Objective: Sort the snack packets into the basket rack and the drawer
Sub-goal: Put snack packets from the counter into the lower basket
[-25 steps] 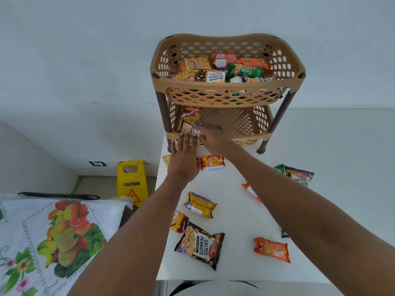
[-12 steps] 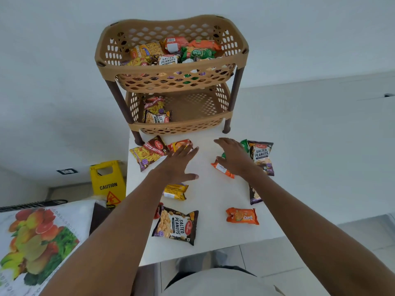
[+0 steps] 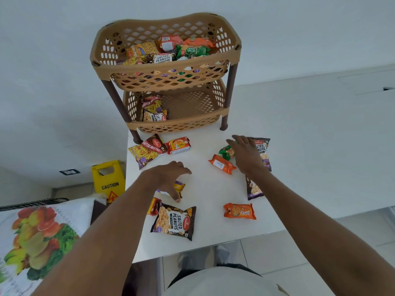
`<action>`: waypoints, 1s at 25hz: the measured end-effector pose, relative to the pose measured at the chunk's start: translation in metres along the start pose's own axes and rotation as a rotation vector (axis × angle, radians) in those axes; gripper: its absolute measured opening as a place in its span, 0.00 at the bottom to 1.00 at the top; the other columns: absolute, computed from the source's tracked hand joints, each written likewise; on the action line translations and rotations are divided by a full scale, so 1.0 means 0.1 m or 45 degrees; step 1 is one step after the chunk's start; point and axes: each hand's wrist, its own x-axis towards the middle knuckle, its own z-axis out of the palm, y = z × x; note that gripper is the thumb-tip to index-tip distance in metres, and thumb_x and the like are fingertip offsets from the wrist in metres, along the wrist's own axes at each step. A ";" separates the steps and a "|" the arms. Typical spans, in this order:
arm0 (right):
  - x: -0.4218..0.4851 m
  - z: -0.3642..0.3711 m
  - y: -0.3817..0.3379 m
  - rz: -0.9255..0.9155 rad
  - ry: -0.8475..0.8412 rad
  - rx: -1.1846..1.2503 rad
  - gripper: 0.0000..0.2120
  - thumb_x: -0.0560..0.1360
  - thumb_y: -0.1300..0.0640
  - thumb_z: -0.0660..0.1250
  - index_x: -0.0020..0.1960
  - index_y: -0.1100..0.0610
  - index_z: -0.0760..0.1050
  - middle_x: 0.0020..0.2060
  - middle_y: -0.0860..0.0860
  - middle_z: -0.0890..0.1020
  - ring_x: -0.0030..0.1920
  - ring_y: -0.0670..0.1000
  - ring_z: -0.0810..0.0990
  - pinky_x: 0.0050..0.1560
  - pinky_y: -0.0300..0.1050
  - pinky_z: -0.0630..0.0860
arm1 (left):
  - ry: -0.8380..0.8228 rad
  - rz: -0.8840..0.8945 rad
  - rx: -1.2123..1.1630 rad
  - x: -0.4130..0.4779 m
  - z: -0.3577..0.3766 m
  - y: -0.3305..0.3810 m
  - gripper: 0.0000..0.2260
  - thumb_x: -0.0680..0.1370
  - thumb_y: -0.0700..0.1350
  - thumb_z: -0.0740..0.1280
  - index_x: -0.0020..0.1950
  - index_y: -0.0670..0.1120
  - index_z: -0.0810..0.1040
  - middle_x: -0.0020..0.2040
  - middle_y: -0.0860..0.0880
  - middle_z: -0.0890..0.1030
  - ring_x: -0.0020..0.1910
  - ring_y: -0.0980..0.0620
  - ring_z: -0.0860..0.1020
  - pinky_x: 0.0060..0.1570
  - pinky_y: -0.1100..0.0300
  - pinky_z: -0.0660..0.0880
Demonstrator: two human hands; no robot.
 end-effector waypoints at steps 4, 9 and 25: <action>0.20 -0.09 0.16 -0.179 -0.188 -0.176 0.34 0.76 0.69 0.66 0.79 0.52 0.64 0.78 0.53 0.67 0.80 0.54 0.62 0.80 0.56 0.56 | -0.055 -0.049 0.008 -0.05 0.03 0.02 0.50 0.67 0.51 0.85 0.83 0.55 0.62 0.72 0.49 0.69 0.72 0.47 0.70 0.67 0.45 0.75; 0.31 -0.12 0.17 -0.289 -0.188 -0.274 0.27 0.79 0.66 0.65 0.76 0.52 0.69 0.73 0.51 0.74 0.76 0.53 0.67 0.79 0.56 0.57 | -0.094 -0.119 0.016 -0.02 0.01 -0.05 0.41 0.72 0.41 0.81 0.80 0.51 0.65 0.68 0.45 0.73 0.65 0.43 0.75 0.58 0.48 0.77; 1.00 -0.60 -0.45 -0.527 0.757 0.113 0.24 0.77 0.56 0.70 0.72 0.57 0.74 0.68 0.55 0.79 0.70 0.57 0.75 0.73 0.55 0.69 | 1.294 -0.119 -0.846 0.15 -1.41 -0.65 0.25 0.80 0.47 0.74 0.77 0.48 0.75 0.68 0.50 0.80 0.65 0.55 0.76 0.62 0.62 0.72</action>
